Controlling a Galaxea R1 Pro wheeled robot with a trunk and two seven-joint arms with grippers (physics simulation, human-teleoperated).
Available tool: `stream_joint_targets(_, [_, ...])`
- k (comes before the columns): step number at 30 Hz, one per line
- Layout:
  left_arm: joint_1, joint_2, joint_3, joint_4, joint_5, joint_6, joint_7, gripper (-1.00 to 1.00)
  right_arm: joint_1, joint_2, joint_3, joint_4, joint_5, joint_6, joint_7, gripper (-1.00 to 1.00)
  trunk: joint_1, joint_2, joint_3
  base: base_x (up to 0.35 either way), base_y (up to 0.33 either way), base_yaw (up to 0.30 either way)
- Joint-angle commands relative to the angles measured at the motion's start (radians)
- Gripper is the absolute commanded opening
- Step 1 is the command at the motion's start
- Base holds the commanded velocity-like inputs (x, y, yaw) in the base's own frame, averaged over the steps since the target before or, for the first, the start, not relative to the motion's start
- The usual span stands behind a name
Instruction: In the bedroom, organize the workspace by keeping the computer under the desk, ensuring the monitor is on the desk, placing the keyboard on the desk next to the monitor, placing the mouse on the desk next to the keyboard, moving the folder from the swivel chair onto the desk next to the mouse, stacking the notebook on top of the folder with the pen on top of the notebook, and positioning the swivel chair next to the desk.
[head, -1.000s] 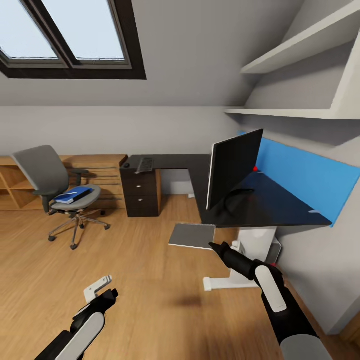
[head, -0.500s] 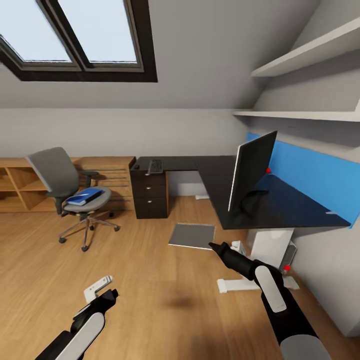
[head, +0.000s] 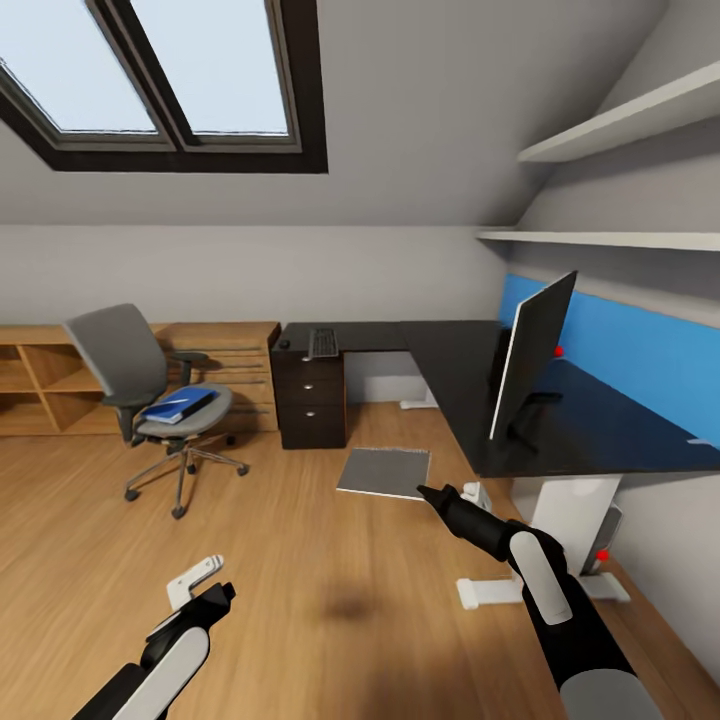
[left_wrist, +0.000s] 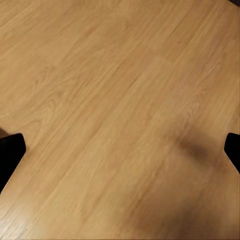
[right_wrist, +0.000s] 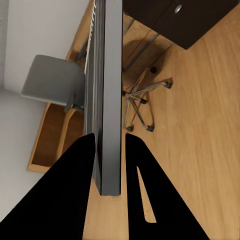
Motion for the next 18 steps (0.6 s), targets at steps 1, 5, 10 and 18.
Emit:
stream_joint_targets(1, [-0.001,0.001,-0.002,-0.001,-0.001,0.005,0.006,1.0,-0.001,0.001,-0.004,0.0,-0.002,0.008,0.005,-1.0,0.001,-0.001,0.0,0.307,0.029,0.0])
stream_joint_targets(5, [-0.001,0.001,-0.002,0.001,-0.021,0.005,0.006,1.0,-0.001,0.0,-0.004,-0.001,-0.002,0.008,0.006,-1.0,0.001,-0.001,0.003,0.316,0.015,0.0])
stream_joint_targets(10, [-0.001,0.001,-0.001,0.001,-0.032,0.005,0.005,1.0,-0.001,0.0,-0.005,-0.002,-0.002,0.009,0.007,-1.0,0.001,-0.001,0.004,0.324,0.003,0.0])
stream_joint_targets(18, [-0.001,0.001,-0.001,0.0,-0.034,0.004,0.004,1.0,-0.001,0.0,-0.006,-0.003,-0.001,0.01,0.007,-1.0,0.001,-0.001,0.005,0.325,0.071,0.0])
